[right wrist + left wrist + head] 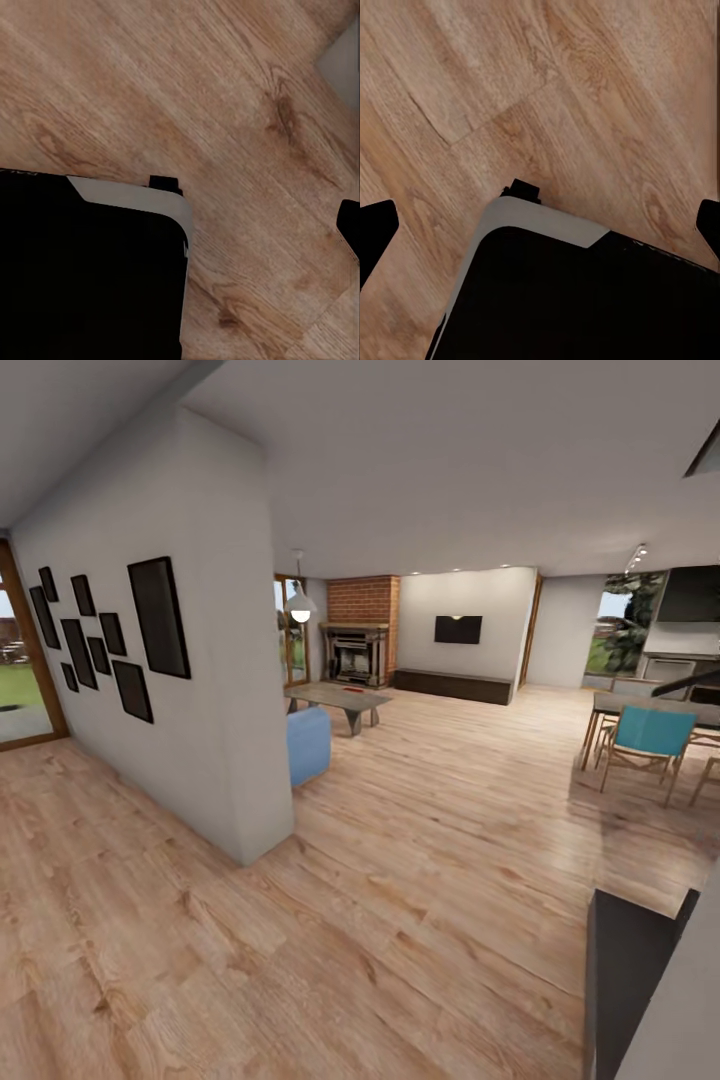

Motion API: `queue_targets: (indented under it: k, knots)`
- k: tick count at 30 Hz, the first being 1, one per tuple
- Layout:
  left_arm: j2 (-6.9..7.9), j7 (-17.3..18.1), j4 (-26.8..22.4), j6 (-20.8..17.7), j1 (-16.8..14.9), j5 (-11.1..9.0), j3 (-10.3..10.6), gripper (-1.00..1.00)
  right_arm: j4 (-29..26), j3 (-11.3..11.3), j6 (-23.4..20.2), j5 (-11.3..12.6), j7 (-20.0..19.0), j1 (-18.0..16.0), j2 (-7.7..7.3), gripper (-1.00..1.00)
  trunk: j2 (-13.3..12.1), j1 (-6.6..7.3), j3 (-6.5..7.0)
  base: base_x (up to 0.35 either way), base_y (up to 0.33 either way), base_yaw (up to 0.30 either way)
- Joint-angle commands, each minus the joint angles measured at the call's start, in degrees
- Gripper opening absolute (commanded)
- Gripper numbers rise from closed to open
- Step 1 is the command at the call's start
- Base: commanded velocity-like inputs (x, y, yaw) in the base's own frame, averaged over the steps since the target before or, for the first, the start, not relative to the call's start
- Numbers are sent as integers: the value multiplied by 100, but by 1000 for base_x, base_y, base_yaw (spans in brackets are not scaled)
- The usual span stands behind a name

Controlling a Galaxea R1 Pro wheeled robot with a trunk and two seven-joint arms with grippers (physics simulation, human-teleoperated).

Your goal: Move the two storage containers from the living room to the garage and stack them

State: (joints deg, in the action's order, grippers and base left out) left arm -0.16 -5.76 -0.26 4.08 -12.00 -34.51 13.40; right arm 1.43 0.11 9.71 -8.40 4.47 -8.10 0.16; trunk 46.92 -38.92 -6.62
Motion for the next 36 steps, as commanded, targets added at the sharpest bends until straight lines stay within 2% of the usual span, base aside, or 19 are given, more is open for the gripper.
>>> queue_targets:
  k: [1, 18, 36]
  knots:
    - [-2, -21, 0, 14, -4, -38, 48, 100, 15, -2, 22, -56, 37, -8, 0, 100, 6, -4, -9, 325, 0, -14]
    - [-2, -21, 0, 14, -4, -38, 48, 100, 15, -4, 22, -56, 49, -8, 1, 100, 6, -4, -9, 325, 0, -5]
    - [-2, -21, 0, 6, -4, -38, 48, 100, 15, -2, 14, -56, 68, -8, 1, 100, 6, -4, -9, 325, 0, -228]
